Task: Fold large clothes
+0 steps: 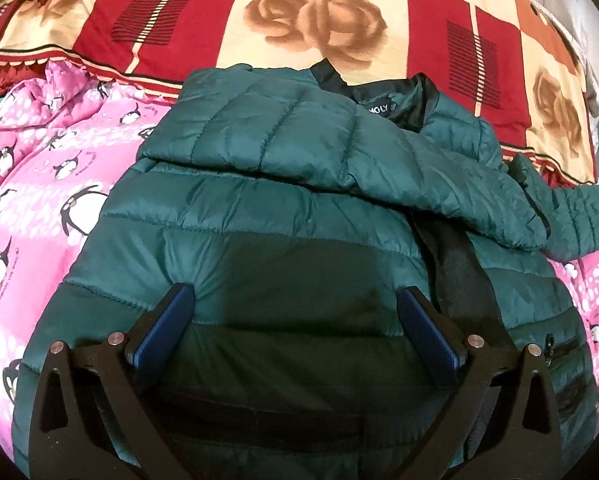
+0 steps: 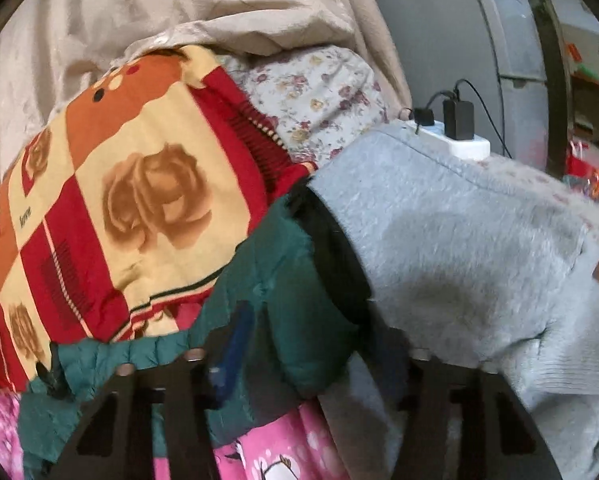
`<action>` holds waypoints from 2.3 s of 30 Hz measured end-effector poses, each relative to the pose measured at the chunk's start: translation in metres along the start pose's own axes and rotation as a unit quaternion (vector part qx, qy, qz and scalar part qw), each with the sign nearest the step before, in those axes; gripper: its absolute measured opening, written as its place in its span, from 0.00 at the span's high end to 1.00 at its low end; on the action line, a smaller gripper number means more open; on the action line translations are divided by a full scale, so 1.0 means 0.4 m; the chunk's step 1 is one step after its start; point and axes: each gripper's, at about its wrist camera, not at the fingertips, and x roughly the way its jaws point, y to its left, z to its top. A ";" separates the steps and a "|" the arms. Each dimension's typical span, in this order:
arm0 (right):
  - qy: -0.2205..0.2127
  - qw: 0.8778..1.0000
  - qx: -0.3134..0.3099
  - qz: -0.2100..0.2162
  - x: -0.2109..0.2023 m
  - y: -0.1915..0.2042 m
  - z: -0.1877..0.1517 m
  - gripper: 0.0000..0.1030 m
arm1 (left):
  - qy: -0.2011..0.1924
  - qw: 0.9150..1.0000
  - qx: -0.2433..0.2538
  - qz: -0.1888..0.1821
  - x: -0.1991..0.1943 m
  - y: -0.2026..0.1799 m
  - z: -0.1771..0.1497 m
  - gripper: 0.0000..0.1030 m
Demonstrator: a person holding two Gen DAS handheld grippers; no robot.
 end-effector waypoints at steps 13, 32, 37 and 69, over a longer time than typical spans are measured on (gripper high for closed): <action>-0.023 0.996 -0.062 0.059 -0.126 0.179 -0.002 0.86 | -0.053 0.993 -0.003 0.102 -0.066 0.034 0.013 0.01; 0.036 0.966 -0.186 0.177 -0.242 0.832 -0.230 0.86 | 0.018 0.980 0.010 0.196 -0.205 0.228 -0.071 0.01; 0.054 0.946 -0.223 0.228 -0.251 1.044 -0.304 0.86 | 0.027 0.981 -0.017 0.193 -0.207 0.252 -0.079 0.01; 0.155 0.905 -0.263 0.297 -0.137 1.125 -0.547 0.55 | 0.073 0.981 -0.009 0.182 -0.155 0.259 -0.077 0.01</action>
